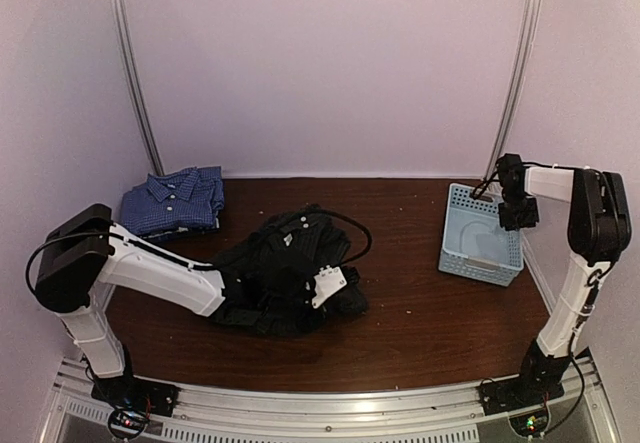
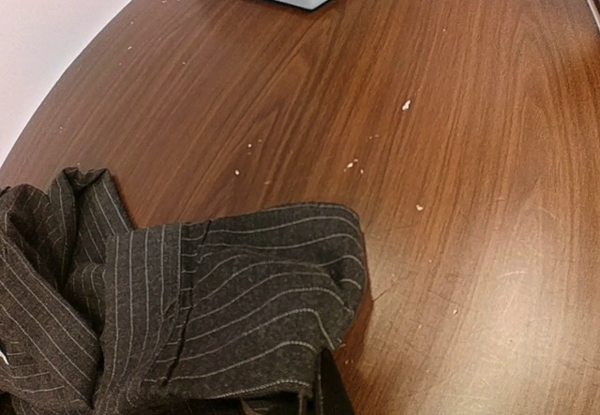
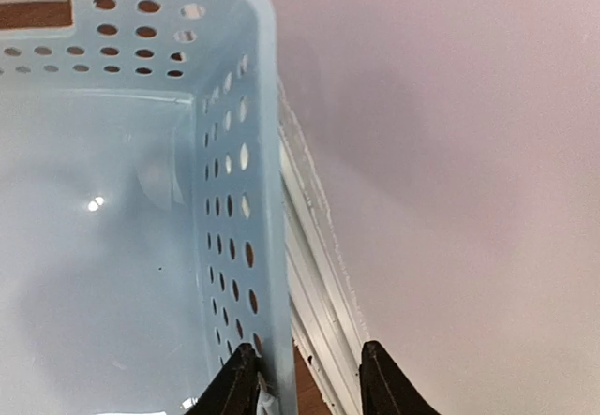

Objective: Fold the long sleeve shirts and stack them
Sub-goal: Move the bin to the corner of the board.

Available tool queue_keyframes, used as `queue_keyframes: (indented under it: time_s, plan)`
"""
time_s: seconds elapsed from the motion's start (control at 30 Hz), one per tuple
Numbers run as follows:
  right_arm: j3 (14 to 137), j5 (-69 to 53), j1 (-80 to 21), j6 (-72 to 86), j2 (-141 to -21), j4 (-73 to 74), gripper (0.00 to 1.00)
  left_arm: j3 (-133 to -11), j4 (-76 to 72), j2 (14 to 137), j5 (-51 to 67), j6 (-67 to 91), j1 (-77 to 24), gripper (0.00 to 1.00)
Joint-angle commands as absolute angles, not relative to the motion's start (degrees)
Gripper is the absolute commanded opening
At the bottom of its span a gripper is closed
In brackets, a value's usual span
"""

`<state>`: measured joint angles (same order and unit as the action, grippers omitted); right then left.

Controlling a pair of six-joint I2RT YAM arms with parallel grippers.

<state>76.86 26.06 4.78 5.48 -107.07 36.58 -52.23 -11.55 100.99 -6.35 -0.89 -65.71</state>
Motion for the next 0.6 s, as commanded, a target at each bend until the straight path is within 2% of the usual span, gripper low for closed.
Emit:
queue_keyframes:
  time_s: [0.0, 0.13, 0.33, 0.57]
  plan:
    - [82.2, 35.2, 4.8, 5.6, -109.8, 38.2, 0.38, -53.8, -13.1, 101.9, -6.0, -0.2, -65.7, 0.0]
    - [84.2, 32.4, 3.9, 6.7, -109.6, 40.6, 0.39, -53.9, -13.1, 102.2, -6.5, -0.2, -65.7, 0.0]
    - [76.5, 27.1, -2.9, 7.9, -97.7, 36.8, 0.46, -55.2, -12.6, 103.2, -7.4, 2.3, -65.7, 0.0]
    - [69.5, 11.1, -13.4, 10.2, -89.8, 30.9, 0.46, -56.3, -12.0, 104.3, -9.5, 3.2, -65.7, 0.0]
